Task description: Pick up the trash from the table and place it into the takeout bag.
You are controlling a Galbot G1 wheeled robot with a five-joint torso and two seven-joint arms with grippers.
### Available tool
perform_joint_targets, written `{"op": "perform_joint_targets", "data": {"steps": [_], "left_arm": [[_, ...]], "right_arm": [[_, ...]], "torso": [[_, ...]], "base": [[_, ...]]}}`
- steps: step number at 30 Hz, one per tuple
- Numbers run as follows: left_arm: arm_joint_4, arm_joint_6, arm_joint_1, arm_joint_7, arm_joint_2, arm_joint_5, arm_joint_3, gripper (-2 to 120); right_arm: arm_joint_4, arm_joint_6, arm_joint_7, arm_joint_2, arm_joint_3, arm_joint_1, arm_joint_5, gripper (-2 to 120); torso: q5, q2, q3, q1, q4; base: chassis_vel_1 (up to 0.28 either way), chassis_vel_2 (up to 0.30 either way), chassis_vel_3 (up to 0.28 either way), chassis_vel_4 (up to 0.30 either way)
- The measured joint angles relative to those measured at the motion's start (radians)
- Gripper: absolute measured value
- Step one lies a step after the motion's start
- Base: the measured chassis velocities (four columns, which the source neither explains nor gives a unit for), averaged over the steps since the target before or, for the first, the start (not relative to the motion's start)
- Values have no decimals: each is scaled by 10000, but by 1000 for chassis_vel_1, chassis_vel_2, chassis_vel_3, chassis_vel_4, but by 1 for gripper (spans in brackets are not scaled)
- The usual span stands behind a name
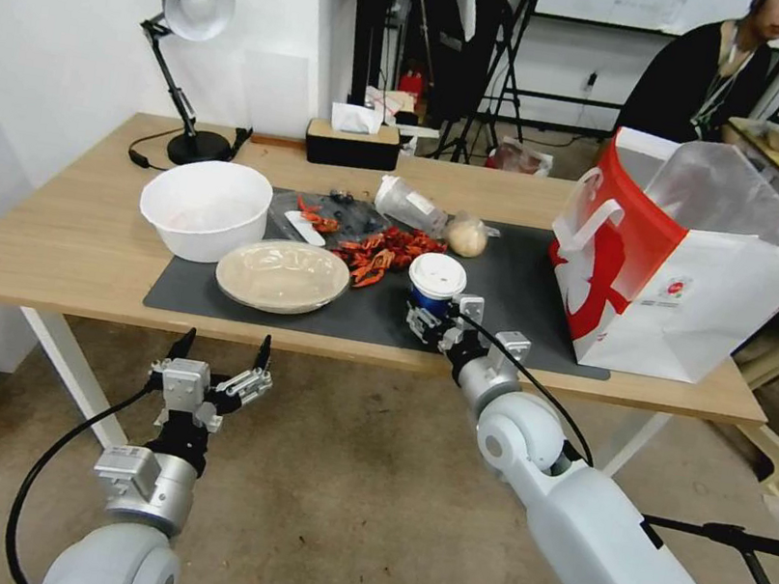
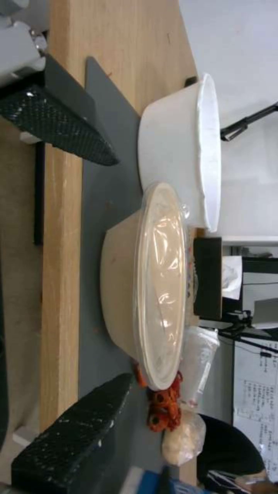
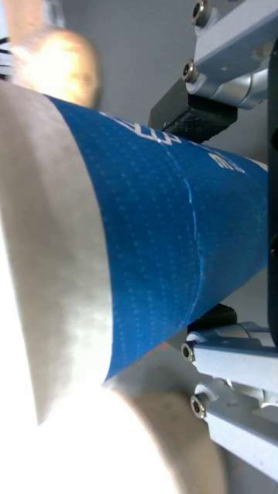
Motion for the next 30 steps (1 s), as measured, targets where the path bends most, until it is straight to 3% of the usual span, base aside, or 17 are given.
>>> {"op": "perform_joint_targets", "data": {"steps": [6, 9, 11, 13, 20, 22, 30], "left_arm": [[4, -19, 11, -1, 5, 15, 12, 100], [1, -23, 4, -2, 8, 57, 21, 100], [-2, -23, 3, -2, 7, 64, 27, 100], [-19, -23, -2, -1, -5, 115, 77, 100], [-47, -43, 10, 20, -44, 244, 205, 100], [-80, -73, 23, 38, -47, 321, 269, 100], [-135, -136, 29, 92, -38, 440, 387, 100]], "right_arm": [[1000, -116, 108, -127, 748, 6, 537, 60], [1966, -495, 339, -573, 1998, 513, 1486, 60], [2070, -546, 379, -689, 2195, 608, 1630, 60], [2416, -860, 596, -1297, 3076, 1083, 2217, 60], [2459, -1530, 1595, -2422, 4257, 1948, 2917, 60], [2313, -2396, 2361, -2823, 4861, 2182, 3348, 60], [1565, -4557, 4097, -3410, 5307, 2381, 4358, 60]], "torso": [[2, 0, 0, 0, 0], [3, 0, 0, -2, 0], [2, 1, 0, -1, 1], [2, 0, 0, -1, -2], [0, 2, 0, -2, 2], [2, 2, 0, -2, -1], [2, 2, 0, -1, 1]], "base": [[0, 0, 0, 0], [0, 0, 0, 0], [0, 0, 0, 0], [0, 0, 0, 0], [0, 0, 0, 0], [0, 0, 0, 0], [0, 0, 0, 0]]}}
